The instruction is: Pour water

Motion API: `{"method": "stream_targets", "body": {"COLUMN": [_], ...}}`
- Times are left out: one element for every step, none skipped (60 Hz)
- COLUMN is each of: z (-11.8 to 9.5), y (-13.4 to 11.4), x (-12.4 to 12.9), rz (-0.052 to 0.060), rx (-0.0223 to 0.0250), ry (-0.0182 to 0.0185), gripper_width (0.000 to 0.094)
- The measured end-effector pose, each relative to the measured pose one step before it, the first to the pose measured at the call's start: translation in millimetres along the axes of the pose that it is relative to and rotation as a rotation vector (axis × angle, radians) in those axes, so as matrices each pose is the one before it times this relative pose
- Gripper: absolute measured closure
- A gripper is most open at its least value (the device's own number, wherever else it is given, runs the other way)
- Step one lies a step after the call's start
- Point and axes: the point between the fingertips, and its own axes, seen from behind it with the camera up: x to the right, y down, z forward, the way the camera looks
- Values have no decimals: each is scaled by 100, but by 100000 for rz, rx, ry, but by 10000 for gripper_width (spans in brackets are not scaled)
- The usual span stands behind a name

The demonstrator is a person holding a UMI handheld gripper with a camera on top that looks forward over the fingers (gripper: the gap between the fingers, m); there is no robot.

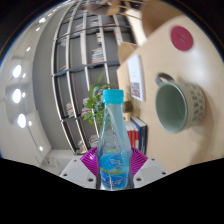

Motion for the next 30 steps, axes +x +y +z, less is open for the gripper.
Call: {"method": "stream_targets", "body": {"z": [144,307,432,-2488,-1490,1672,8,-75,-20,24,-1023,84,52,-485,671,68,-627,755,-620,37,-141,-241,5,27,276,-4,48,450,-1041,68], "y": [-443,-454,-518,-451,-548,-629,-692,-709,-752,-755,-795,-693,-670,-62,-380,-546,-827,-219,-748,-293,235,-783,-169,-106,503,45,51,824,-2048,283], "x": [-609,-578,-357,-207,-248,-430,-228,-182,-68,55,281,147,106,226,629,220,-92,616,158,473,369,370,589,695,807,741,684,756,152,593], "rz": [-6268,-6635,-6976,-6803,-6784,-6793,-6884,-6896,-6820,-6753,-6938,-6663,-6335,-6011,-5874,-5639,-5436,-4761,-4767,-4371,-4025,-3811,-4117,-4126,-4127,-3454,-2919,-2425,-2008,-2133], "rx": [1010,911,993,1129,1710,544,754,663,716,791,804,548,499,928,379,368,358,767,583,466,693,-335,34,68,661,41,-183,138,-1441,-186], "ry": [-19,67,217,-35,690,2166,1147,1031,979,1205,600,760,510,261,223,24,-21,129,335,470,568,1021,1057,1090,819,925,780,400,647,308], "gripper_width": [563,564,563,562,563,563,563,550,544,544,543,543,545,545,545,545,545,546,547,546,546,546,547,547,547,547,546,547,539,525]}}
